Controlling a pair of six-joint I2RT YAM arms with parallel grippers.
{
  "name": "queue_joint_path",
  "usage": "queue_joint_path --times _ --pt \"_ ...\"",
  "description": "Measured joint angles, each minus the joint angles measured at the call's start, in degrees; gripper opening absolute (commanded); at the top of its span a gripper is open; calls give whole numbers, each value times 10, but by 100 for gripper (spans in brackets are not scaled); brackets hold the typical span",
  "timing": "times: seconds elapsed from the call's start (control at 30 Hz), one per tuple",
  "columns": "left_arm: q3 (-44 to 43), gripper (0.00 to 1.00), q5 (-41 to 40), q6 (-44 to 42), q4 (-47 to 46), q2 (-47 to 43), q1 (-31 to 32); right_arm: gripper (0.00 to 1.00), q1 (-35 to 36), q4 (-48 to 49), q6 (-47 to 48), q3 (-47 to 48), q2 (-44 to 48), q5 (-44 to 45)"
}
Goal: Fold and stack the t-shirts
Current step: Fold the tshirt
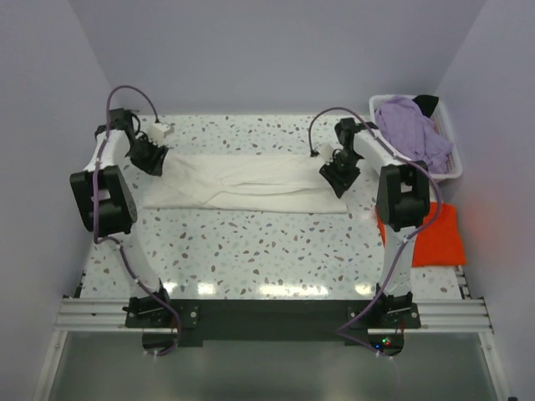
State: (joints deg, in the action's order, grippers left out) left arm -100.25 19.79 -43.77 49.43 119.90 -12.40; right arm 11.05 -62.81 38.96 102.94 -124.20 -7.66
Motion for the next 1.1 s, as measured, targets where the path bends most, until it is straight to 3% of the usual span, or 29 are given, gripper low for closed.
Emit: queue_joint_path --times 0.2,0.4,0.5,0.57,0.6,0.67,0.7,0.87,1.07,1.1 --pt "132 59 -9 42 -7 -85 -66 55 -18 -19 -61 -88 40 -13" --pt "226 59 -27 66 -32 -111 -59 56 -24 -11 -104 -118 44 -15" --pt "259 54 -39 73 -53 -111 -57 47 -24 0 -118 -123 43 -13" --pt "275 48 -47 77 -67 -112 -58 29 -24 11 -123 -127 39 -9" --pt "279 40 -51 78 -73 -115 -58 13 -24 17 -127 -131 36 -7" --pt "289 30 -59 82 -88 -120 -58 0 -24 26 -133 -139 33 2" --pt "294 19 -62 82 -95 -123 -58 0 -25 27 -137 -143 35 2" --pt "327 0 -67 82 -112 -146 -58 0 -29 40 -143 -169 52 8" --pt "377 0 -67 82 -103 -189 -58 0 -47 42 -134 -208 78 15" --pt "387 16 -66 81 -96 -198 -58 19 -48 41 -130 -214 82 19"
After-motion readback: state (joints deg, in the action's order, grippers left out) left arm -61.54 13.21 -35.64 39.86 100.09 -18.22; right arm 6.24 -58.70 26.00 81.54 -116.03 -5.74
